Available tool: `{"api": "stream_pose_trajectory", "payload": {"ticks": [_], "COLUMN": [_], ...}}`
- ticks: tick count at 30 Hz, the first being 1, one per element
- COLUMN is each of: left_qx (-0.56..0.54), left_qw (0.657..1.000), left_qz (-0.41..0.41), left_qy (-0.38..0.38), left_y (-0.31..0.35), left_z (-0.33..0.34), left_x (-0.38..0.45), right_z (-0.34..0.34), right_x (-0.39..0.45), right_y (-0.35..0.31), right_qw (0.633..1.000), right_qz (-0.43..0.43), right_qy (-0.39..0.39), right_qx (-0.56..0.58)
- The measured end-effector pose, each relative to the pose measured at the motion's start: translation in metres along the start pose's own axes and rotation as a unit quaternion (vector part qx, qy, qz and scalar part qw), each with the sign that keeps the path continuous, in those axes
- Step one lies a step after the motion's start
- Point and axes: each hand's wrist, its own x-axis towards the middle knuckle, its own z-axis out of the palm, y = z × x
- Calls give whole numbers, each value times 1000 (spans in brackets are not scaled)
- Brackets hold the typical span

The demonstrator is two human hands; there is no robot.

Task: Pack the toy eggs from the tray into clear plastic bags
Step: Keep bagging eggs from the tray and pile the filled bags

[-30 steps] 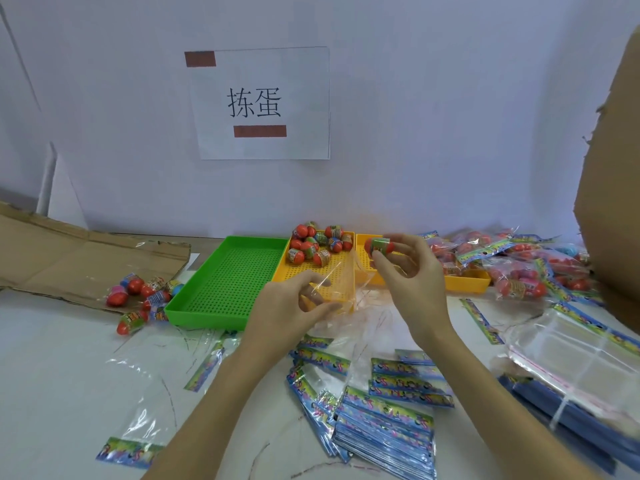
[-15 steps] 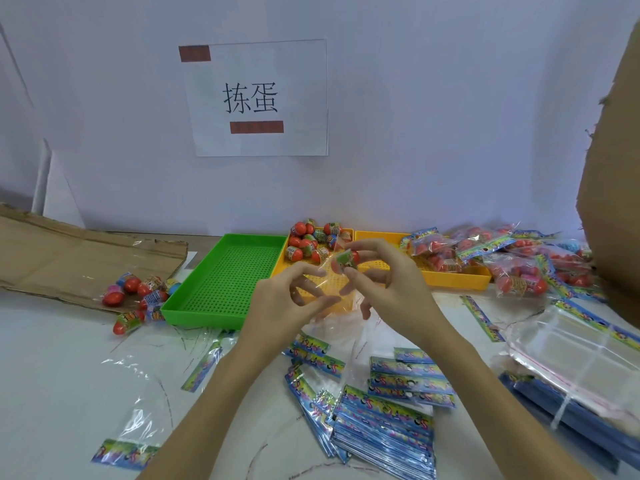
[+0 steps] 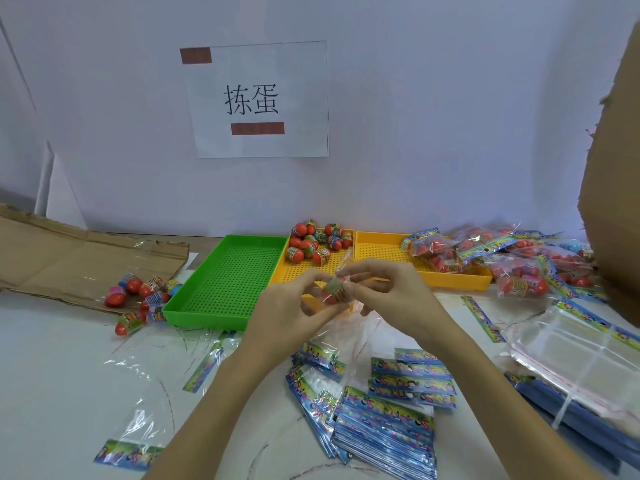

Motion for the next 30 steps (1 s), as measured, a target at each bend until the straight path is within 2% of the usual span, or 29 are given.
{"api": "stream_pose_trajectory", "payload": {"ticks": [5,11,13,17,19,22,26,30], "left_qx": [4,-24,-39,-71,-111,-212,-319,-371], "left_qw": [1000,999,999,988,974,940,900,887], "left_qz": [21,9,-26,-120,-164,-226,-267,-268], "left_qy": [8,-24,-8,65,112,141,128,67], "left_y": [4,1,-3,-13,-15,-16,-14,-10], "left_z": [1,1,1,-4,-6,-10,-15,-17], "left_x": [-2,0,1,5,6,8,12,13], "right_z": [4,14,13,11,16,28,43,52], "right_x": [-1,-4,-3,6,13,31,69,101], "right_y": [-5,-6,-7,2,8,18,22,25], "right_qw": [998,995,998,997,993,981,951,912], "right_qz": [-7,17,-6,-51,-52,-27,-5,9], "right_qy": [-50,-98,-64,53,68,26,-46,-96], "right_qx": [-30,-17,-7,-17,-78,-189,-305,-399]}}
